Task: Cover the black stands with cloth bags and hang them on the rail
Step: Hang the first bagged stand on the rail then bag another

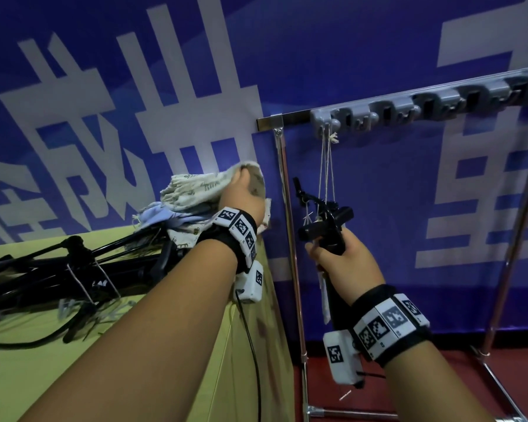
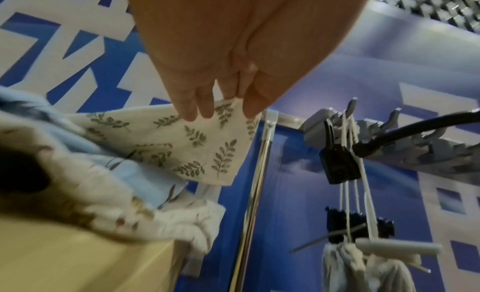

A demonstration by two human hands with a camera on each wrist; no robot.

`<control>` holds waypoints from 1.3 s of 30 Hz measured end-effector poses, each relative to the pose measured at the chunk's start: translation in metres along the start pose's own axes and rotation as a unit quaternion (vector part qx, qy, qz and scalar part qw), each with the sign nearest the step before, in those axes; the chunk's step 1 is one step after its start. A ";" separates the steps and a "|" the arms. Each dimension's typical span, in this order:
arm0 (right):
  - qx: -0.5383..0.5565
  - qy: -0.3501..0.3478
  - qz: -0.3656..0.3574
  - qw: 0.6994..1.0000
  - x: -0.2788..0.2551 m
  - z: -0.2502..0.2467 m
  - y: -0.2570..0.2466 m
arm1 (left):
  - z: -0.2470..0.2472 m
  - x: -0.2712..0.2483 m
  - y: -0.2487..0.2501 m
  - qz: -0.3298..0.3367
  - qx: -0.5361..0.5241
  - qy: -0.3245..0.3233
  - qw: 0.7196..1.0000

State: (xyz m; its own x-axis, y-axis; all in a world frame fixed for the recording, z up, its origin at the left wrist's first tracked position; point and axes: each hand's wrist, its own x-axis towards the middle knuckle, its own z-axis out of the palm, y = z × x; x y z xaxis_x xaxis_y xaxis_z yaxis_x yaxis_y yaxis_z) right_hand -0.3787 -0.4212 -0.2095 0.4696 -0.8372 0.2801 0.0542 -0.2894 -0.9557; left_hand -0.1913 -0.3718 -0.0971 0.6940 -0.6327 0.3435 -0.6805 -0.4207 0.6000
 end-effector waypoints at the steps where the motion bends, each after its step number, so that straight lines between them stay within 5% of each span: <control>1: 0.000 0.003 -0.002 1.000 -0.001 0.000 -0.001 | -0.006 -0.001 0.004 0.017 -0.045 0.023 0.999; 5: 0.028 0.034 -0.005 0.999 -0.004 0.003 -0.009 | -0.026 -0.002 0.031 0.129 -0.182 0.053 0.973; 15: 0.129 0.123 -0.030 0.984 -0.004 -0.006 -0.018 | -0.037 -0.041 0.092 0.246 -0.210 0.090 0.942; 19: 0.151 0.145 -0.024 0.978 -0.002 -0.012 -0.013 | -0.011 -0.051 0.091 0.154 -0.344 -0.005 0.926; 26: 0.148 0.172 0.015 0.974 0.006 -0.024 -0.005 | 0.034 -0.052 0.048 -0.011 -0.277 -0.170 0.946; 33: 0.146 0.174 -0.011 0.974 0.010 -0.029 -0.006 | 0.049 -0.072 0.023 -0.059 -0.221 -0.449 0.863; 39: 0.215 0.139 0.003 0.967 0.009 -0.022 -0.008 | 0.054 -0.070 0.009 -0.090 -0.295 -0.390 0.868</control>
State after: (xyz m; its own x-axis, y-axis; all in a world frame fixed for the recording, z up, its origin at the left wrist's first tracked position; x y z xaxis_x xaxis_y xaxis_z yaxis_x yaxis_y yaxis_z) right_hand -0.3940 -0.4368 -0.1974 0.2194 -0.9480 0.2306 0.4411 -0.1145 -0.8901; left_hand -0.2587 -0.3666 -0.1545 0.2504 -0.9356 -0.2490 -0.1799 -0.2977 0.9376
